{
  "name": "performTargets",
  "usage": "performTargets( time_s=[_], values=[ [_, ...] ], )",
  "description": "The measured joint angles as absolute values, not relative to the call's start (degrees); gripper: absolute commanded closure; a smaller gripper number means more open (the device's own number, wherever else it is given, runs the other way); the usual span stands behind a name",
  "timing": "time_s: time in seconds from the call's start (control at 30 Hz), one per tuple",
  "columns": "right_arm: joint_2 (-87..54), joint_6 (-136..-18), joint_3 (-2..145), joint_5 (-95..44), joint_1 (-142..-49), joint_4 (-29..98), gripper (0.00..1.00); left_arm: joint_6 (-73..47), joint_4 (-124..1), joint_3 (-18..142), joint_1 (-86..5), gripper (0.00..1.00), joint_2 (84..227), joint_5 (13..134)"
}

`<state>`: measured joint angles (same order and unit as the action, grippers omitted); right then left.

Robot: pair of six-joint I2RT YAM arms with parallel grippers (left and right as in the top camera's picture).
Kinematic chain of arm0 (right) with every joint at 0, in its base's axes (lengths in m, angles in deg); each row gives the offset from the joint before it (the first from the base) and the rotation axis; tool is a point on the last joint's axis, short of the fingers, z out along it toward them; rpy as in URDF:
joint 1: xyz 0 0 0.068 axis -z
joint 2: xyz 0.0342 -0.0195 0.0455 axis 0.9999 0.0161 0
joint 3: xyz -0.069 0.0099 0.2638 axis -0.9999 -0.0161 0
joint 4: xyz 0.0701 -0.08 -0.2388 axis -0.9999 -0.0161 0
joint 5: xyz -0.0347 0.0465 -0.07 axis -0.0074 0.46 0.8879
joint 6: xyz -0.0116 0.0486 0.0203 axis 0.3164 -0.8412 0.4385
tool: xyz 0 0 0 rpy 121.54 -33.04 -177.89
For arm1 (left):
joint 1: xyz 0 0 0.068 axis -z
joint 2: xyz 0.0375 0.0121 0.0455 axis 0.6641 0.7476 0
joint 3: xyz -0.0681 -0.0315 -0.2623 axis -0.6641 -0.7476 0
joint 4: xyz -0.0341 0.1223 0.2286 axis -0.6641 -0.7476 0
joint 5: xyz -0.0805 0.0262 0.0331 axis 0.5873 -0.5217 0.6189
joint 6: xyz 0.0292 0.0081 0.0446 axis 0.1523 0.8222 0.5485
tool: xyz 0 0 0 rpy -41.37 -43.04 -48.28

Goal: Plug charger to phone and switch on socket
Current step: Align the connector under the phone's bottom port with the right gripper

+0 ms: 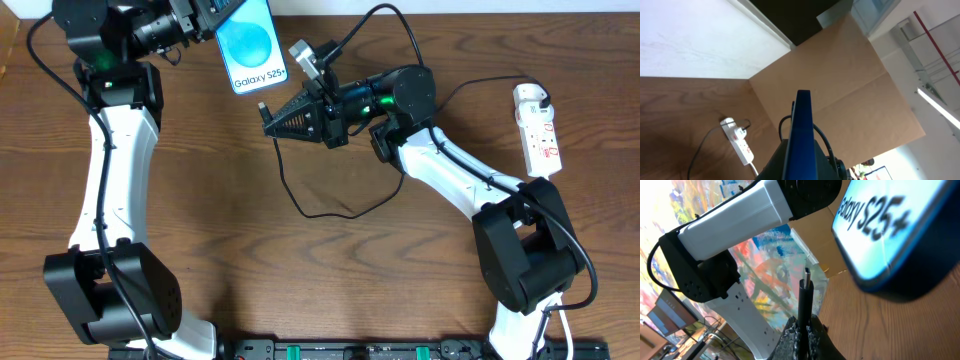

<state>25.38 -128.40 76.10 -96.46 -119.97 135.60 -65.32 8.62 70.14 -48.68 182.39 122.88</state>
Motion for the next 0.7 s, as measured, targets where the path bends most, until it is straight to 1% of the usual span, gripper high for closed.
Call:
performTargets(
  time_s=[0.7],
  values=[
    [25.38, -128.11, 76.10, -95.60, -119.67, 136.06, 0.99, -66.52, 8.60, 70.14, -48.68, 0.92, 182.39, 125.13]
  ],
)
